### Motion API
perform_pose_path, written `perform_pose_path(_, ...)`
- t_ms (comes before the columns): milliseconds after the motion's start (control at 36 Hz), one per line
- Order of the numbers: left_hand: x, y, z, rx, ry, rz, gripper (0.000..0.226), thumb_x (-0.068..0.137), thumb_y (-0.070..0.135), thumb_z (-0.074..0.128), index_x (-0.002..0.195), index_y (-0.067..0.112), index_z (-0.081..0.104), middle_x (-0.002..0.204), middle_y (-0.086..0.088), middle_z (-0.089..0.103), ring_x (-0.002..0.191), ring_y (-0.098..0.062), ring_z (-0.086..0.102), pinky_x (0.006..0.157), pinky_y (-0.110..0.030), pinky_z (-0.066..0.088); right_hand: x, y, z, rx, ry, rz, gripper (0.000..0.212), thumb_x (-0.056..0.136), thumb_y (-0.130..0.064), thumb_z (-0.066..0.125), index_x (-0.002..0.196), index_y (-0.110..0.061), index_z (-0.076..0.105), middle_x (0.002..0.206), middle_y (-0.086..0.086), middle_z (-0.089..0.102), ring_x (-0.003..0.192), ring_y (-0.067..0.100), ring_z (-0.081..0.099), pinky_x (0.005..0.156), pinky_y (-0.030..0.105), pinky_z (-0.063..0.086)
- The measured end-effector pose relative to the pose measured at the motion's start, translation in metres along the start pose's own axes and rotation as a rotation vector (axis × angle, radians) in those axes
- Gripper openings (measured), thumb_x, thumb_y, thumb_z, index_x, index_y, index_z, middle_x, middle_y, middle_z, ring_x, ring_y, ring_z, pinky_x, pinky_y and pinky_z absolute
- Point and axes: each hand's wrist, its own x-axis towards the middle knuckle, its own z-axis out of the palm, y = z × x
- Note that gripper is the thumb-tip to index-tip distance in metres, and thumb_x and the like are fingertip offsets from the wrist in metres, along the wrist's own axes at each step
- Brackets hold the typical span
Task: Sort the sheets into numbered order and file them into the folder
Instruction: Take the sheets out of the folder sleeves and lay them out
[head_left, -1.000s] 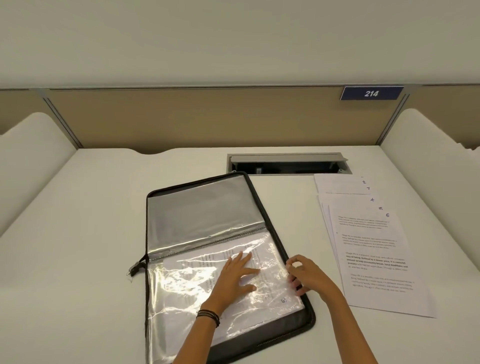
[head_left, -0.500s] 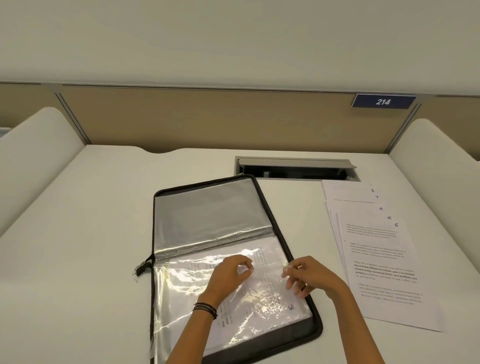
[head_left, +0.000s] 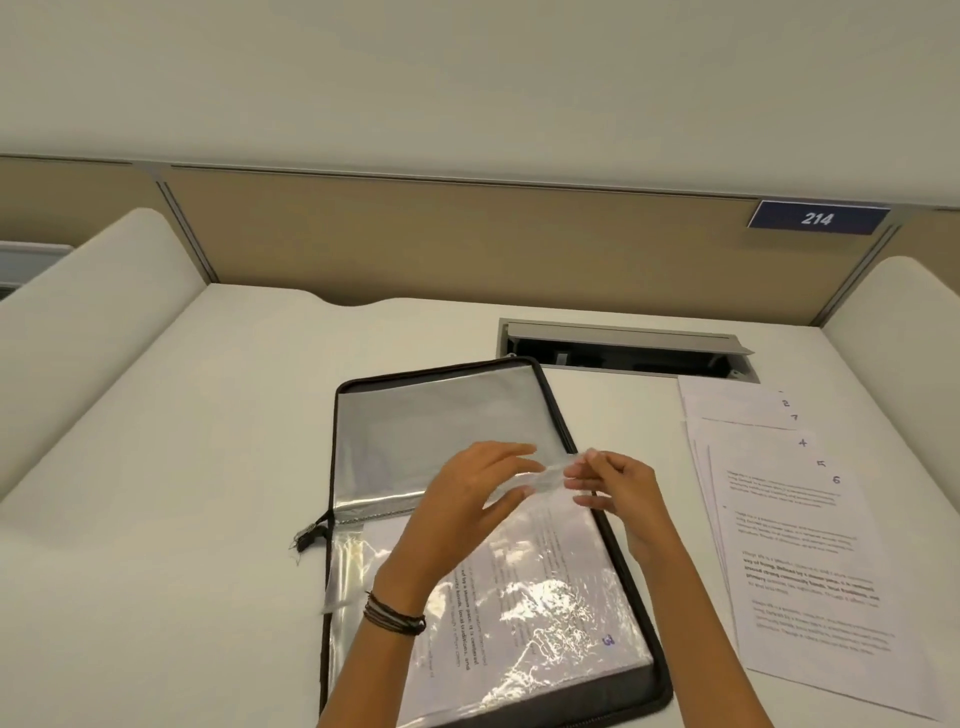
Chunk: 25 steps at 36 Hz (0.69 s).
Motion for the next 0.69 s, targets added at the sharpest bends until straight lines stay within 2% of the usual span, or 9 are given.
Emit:
perform_pose_path(111, 0.0, 0.011, -0.007, -0.145, 0.05, 0.027, 0.03, 0.092, 0.046, 0.051, 0.104, 0.026, 0.069, 0.094, 0.015, 0.07, 0.072, 0.004, 0.061, 0.069, -0.01, 0.049, 0.008, -0.003, 0.007, 0.141, 0.05, -0.006, 0.025, 0.098, -0.015, 0.047, 0.1, 0.0, 0.066, 0.085, 0.011, 0.072, 0.073, 0.016, 0.07, 0.059, 0.023, 0.056)
perform_pose_path(139, 0.0, 0.013, -0.008, -0.209, 0.007, -0.016, 0.027, 0.09, 0.045, 0.055, 0.102, 0.026, 0.069, 0.088, 0.016, 0.071, 0.063, 0.003, 0.062, 0.065, -0.011, 0.05, 0.009, -0.005, 0.008, 0.171, 0.053, -0.005, 0.025, 0.099, -0.015, 0.046, 0.102, 0.0, 0.066, 0.09, 0.011, 0.072, 0.076, 0.016, 0.071, 0.061, 0.023, 0.057)
perform_pose_path(194, 0.001, 0.011, -0.006, -0.306, -0.145, -0.139, 0.022, 0.088, 0.041, 0.062, 0.1, 0.025, 0.07, 0.084, 0.017, 0.07, 0.06, 0.001, 0.064, 0.066, -0.014, 0.051, 0.012, -0.008, 0.01, 0.22, 0.052, -0.008, 0.025, 0.099, -0.017, 0.044, 0.106, -0.003, 0.064, 0.098, 0.012, 0.071, 0.082, 0.017, 0.07, 0.065, 0.025, 0.058)
perform_pose_path(278, -0.004, -0.008, 0.007, -0.262, -0.391, -0.353, 0.025, 0.088, 0.042, 0.063, 0.109, 0.028, 0.066, 0.098, 0.015, 0.07, 0.079, 0.001, 0.066, 0.075, -0.018, 0.052, 0.016, -0.012, 0.012, 0.263, 0.03, -0.029, 0.026, 0.099, -0.02, 0.043, 0.112, -0.007, 0.062, 0.107, 0.01, 0.07, 0.093, 0.021, 0.069, 0.068, 0.026, 0.058)
perform_pose_path(361, -0.015, -0.034, 0.025, -0.126, -0.532, -0.465, 0.042, 0.09, 0.046, 0.058, 0.13, 0.034, 0.051, 0.134, 0.012, 0.055, 0.114, -0.005, 0.056, 0.096, -0.025, 0.045, 0.017, -0.015, 0.012, 0.306, -0.025, -0.053, 0.039, 0.089, -0.033, 0.056, 0.121, -0.011, 0.056, 0.113, 0.008, 0.068, 0.101, 0.025, 0.067, 0.07, 0.029, 0.059)
perform_pose_path(444, -0.02, -0.053, 0.042, -0.113, -0.473, -0.504, 0.058, 0.093, 0.043, 0.054, 0.145, 0.031, 0.032, 0.155, 0.006, 0.028, 0.138, -0.014, 0.033, 0.109, -0.031, 0.031, 0.017, -0.014, 0.009, 0.316, -0.068, -0.086, 0.07, 0.072, -0.046, 0.067, 0.132, -0.018, 0.046, 0.118, 0.006, 0.066, 0.101, 0.025, 0.067, 0.067, 0.03, 0.058)
perform_pose_path(556, -0.02, -0.072, 0.057, -0.15, -0.346, -0.555, 0.061, 0.096, 0.036, 0.052, 0.149, 0.027, 0.022, 0.16, 0.0, 0.012, 0.146, -0.017, 0.014, 0.115, -0.034, 0.02, 0.016, -0.009, 0.004, 0.239, -0.057, -0.106, 0.104, 0.048, -0.067, 0.079, 0.135, -0.028, 0.038, 0.117, -0.002, 0.067, 0.1, 0.023, 0.068, 0.066, 0.03, 0.058)
perform_pose_path(611, -0.021, -0.079, 0.062, -0.169, -0.315, -0.586, 0.063, 0.097, 0.033, 0.052, 0.15, 0.027, 0.019, 0.16, -0.001, 0.008, 0.147, -0.018, 0.01, 0.115, -0.034, 0.017, 0.015, -0.005, 0.0, 0.215, -0.046, -0.119, 0.103, 0.05, -0.068, 0.077, 0.137, -0.028, 0.038, 0.119, -0.002, 0.065, 0.1, 0.022, 0.067, 0.067, 0.03, 0.058)
perform_pose_path(694, -0.021, -0.086, 0.07, -0.163, -0.296, -0.619, 0.066, 0.097, 0.031, 0.053, 0.151, 0.027, 0.015, 0.161, -0.002, 0.001, 0.147, -0.022, 0.009, 0.115, -0.037, 0.018, 0.011, 0.001, -0.006, 0.188, -0.02, -0.102, 0.08, 0.07, -0.055, 0.069, 0.137, -0.024, 0.038, 0.124, 0.003, 0.062, 0.098, 0.021, 0.068, 0.069, 0.03, 0.058)
